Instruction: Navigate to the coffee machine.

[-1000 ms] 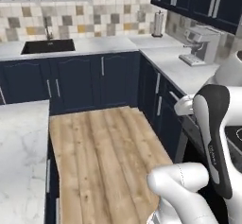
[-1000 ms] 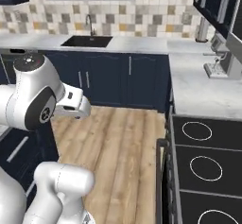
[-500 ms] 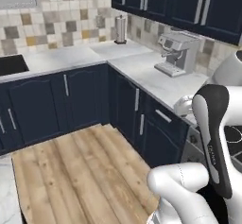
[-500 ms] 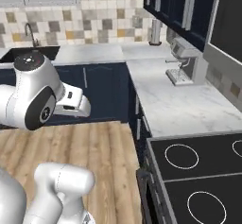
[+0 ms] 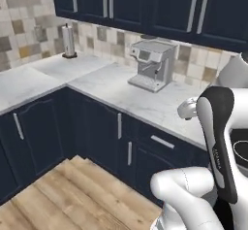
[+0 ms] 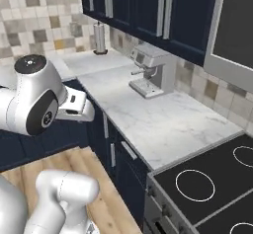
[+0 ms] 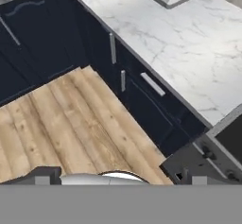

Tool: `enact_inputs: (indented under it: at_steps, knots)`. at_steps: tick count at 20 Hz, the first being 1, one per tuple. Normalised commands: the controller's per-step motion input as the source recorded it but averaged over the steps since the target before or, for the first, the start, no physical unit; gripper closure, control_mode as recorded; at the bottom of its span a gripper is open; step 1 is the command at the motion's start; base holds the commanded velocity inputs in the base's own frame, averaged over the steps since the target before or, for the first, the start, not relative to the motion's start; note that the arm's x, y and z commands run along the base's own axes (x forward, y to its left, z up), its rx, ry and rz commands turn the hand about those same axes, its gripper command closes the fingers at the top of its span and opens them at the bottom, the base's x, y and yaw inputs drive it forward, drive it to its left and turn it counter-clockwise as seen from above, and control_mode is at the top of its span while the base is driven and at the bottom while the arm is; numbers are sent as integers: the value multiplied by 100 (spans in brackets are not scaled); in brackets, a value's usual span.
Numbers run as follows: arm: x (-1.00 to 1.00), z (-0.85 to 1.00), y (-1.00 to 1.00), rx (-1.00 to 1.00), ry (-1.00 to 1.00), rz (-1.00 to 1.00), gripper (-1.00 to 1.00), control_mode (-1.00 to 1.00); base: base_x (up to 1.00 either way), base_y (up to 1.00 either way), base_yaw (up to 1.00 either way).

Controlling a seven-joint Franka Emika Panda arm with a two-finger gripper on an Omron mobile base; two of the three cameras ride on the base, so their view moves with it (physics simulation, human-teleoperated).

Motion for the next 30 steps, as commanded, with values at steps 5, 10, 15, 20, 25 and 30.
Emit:
enact_inputs:
  at_steps: [5,10,15,20,25,30]
  knots:
    - [0,0,0,0,0,0,-100,100,88,86,-64]
    - [0,0,0,0,0,0,-100,100,74,92,-62]
    - [0,0,0,0,0,0,-100,100,69,90,-62]
    - [0,0,0,0,0,0,-100,100,69,86,-63]
    - [0,0,0,0,0,0,-100,100,91,63,-42]
    - [0,0,0,0,0,0,-100,100,99,-4,-6]
